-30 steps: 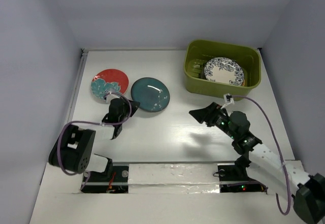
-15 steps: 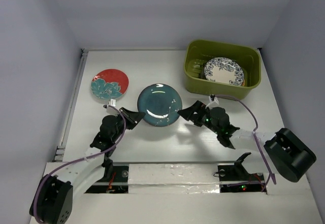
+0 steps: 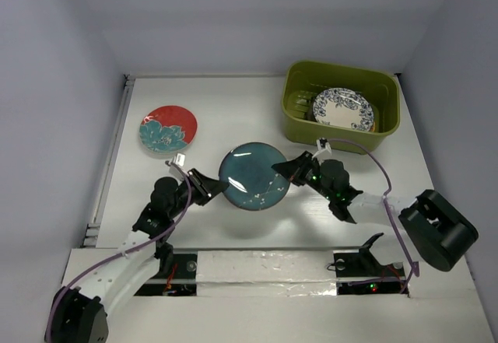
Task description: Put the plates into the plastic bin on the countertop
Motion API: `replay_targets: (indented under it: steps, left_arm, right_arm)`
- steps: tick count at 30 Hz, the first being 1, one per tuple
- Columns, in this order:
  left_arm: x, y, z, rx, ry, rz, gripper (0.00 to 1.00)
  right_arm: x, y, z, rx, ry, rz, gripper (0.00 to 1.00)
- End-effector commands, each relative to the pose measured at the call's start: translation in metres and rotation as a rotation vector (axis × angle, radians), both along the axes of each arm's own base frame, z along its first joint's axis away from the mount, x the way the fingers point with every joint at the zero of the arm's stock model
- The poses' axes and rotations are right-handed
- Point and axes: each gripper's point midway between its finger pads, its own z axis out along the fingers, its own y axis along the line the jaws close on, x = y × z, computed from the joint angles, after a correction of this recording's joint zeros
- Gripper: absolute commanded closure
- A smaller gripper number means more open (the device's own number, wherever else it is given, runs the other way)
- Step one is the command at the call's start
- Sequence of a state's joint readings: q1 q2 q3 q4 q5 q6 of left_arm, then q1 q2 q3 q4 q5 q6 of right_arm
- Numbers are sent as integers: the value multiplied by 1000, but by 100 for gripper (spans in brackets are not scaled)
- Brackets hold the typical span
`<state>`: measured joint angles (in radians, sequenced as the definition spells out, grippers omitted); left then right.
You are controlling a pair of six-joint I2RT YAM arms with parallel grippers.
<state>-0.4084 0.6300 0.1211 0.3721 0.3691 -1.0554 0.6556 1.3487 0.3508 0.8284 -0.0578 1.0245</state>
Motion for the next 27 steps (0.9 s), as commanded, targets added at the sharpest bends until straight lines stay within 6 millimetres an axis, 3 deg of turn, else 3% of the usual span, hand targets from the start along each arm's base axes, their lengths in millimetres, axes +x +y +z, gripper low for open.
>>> replay_targets:
  steps: [1, 2, 3, 4, 5, 6, 7, 9, 10, 12, 13, 14, 15, 16, 18, 20, 24, 27]
  left_arm:
    - [16, -4, 103, -56, -298, 6, 80]
    - [26, 5, 99, -12, -282, 75, 72]
    - [31, 10, 100, 29, -302, 102, 67]
    - [36, 14, 108, 45, -315, 135, 58]
    - [40, 18, 104, 73, -300, 157, 55]
    - [47, 24, 106, 98, -307, 202, 54]
    - [52, 28, 113, 125, -329, 221, 51]
    - [63, 37, 110, 175, -312, 284, 47]
    - [72, 44, 109, 209, -313, 332, 43]
    - [79, 48, 110, 227, -311, 357, 40]
    - [85, 52, 112, 234, -313, 374, 39]
    - [92, 53, 104, 253, -292, 382, 39]
    - [97, 55, 103, 256, -283, 386, 39]
    - [105, 60, 95, 271, -258, 400, 39]
    - [113, 65, 91, 262, -246, 413, 39]
    - [124, 77, 74, 271, -204, 435, 39]
    - [139, 102, 50, 261, -123, 487, 39]
    - [144, 123, 34, 252, -70, 554, 39]
  right_arm:
    - [8, -2, 56, 100, -121, -47, 100]
    - [11, -3, 61, 69, -107, -57, 100]
    - [13, -10, 83, 64, -159, -91, 100]
    - [21, -22, 93, 43, -173, -152, 100]
    - [24, -32, 91, -12, -148, -183, 100]
    - [32, -41, 121, -18, -211, -217, 100]
    - [41, -67, 145, -16, -254, -286, 100]
    - [51, -96, 165, -59, -286, -339, 100]
    - [62, -123, 190, -67, -318, -395, 100]
    - [77, -148, 206, -138, -339, -451, 100]
    - [83, -159, 238, -142, -378, -477, 100]
    - [101, -180, 227, -190, -326, -530, 100]
    - [109, -191, 231, -214, -327, -555, 100]
    - [115, -195, 247, -207, -347, -549, 100]
    - [142, -222, 229, -233, -275, -598, 100]
    - [156, -234, 226, -217, -255, -596, 100]
    - [188, -259, 192, -225, -165, -600, 100]
    - [198, -266, 174, -238, -124, -594, 100]
